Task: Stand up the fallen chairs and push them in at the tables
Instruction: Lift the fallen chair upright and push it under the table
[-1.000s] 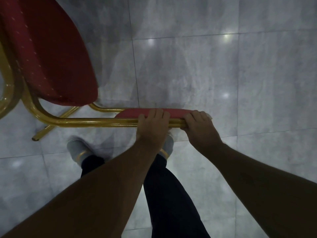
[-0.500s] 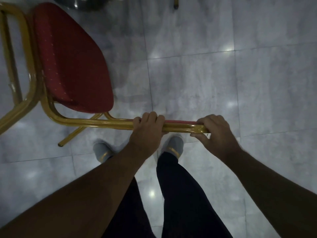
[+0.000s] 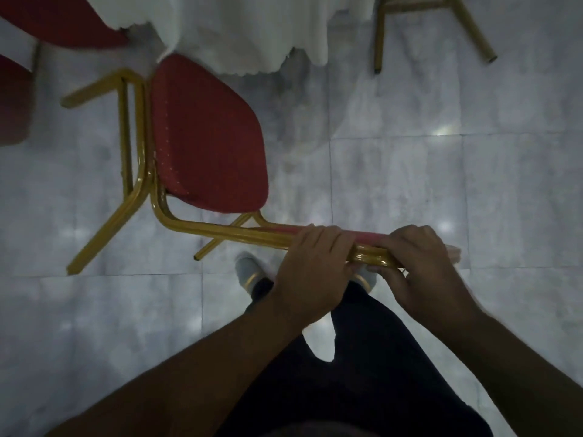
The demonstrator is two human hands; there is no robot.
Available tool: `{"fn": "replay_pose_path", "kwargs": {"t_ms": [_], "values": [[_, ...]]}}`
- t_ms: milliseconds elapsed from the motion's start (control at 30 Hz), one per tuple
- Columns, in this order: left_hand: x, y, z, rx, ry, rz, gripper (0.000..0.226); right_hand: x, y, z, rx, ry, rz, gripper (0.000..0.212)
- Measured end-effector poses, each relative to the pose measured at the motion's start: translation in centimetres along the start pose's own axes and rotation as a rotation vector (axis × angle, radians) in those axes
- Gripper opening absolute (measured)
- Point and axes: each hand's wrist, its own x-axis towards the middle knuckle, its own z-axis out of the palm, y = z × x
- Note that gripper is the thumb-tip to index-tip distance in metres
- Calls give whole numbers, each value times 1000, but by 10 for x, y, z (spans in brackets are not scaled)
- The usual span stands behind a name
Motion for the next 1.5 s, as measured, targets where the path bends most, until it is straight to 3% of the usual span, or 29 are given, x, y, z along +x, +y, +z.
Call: {"fn": "replay_pose_path", "kwargs": {"t_ms": [200,467,867,1000,1200,1333,1500], "values": [[-55,-44,-85,-101,132,-26,22,25,-117,-10,-168,64,-183,28],[-128,-81,-155,-179,234,-239,23,52,-229,3,-265,57,-438,27],[-205,-74,-213,-215,313,-463,35,41,-234,-12,-34,-119,-490,33],[-210,-43,-245,-87,265,-408,37,40,-277,3,25,-126,-536,37],[-236,-42,-276,111,238,-462,40,45,-307,7,30,-357,-605,53],[-250,-59,-285,282,226,-466,50,47,-305,26,-15,-315,-574,41],[-263,-73,-289,315,301,-446,42,62,-330,47,-15,-353,-729,40]]}}
